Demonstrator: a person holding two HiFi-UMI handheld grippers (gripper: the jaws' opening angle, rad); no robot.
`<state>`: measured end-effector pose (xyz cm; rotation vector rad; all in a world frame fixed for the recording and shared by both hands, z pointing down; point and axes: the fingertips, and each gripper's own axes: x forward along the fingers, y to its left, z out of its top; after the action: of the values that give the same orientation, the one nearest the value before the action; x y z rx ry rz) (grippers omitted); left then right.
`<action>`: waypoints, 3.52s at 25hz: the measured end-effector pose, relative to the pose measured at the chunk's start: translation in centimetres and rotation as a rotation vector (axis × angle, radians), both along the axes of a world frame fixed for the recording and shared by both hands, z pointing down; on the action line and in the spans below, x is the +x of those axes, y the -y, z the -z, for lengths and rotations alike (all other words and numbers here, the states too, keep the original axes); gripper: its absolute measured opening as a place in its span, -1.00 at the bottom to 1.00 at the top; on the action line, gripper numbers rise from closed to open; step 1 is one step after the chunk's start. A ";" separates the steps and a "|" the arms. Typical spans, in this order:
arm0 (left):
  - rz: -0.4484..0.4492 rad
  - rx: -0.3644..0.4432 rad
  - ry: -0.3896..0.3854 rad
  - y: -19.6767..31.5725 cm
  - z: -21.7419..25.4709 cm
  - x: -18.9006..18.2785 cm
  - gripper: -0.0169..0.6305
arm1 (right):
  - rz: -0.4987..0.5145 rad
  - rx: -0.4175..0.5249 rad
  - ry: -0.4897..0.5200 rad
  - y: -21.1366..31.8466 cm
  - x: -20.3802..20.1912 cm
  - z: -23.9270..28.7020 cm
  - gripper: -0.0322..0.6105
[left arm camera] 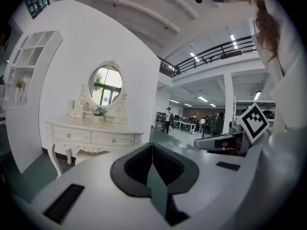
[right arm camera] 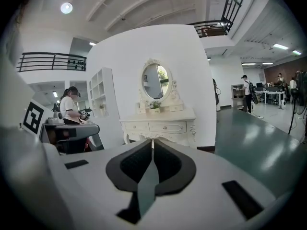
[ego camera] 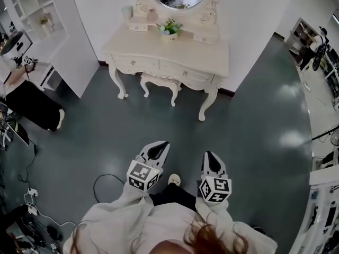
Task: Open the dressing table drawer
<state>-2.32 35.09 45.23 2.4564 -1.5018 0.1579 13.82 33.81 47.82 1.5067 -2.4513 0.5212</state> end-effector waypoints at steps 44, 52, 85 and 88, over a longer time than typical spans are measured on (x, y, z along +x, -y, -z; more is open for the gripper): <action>-0.024 -0.042 -0.003 17.0 -1.8 1.2 -0.89 | -0.004 -0.028 0.028 17.1 -0.1 -1.3 -0.78; -0.033 -0.042 0.008 23.7 -0.7 -1.3 -0.89 | -0.015 -0.030 0.038 23.5 -2.5 -0.3 -0.78; -0.165 -0.025 0.004 42.2 -1.2 -7.6 -0.89 | -0.149 -0.005 0.012 40.0 -7.5 0.6 -0.78; -0.170 -0.028 -0.003 43.6 -1.5 -7.1 -0.89 | -0.169 -0.021 0.005 41.2 -6.5 0.1 -0.78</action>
<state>-9.46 -8.47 46.71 2.5587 -1.2794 0.2058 7.28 -7.37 47.73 1.7155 -2.3274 0.5800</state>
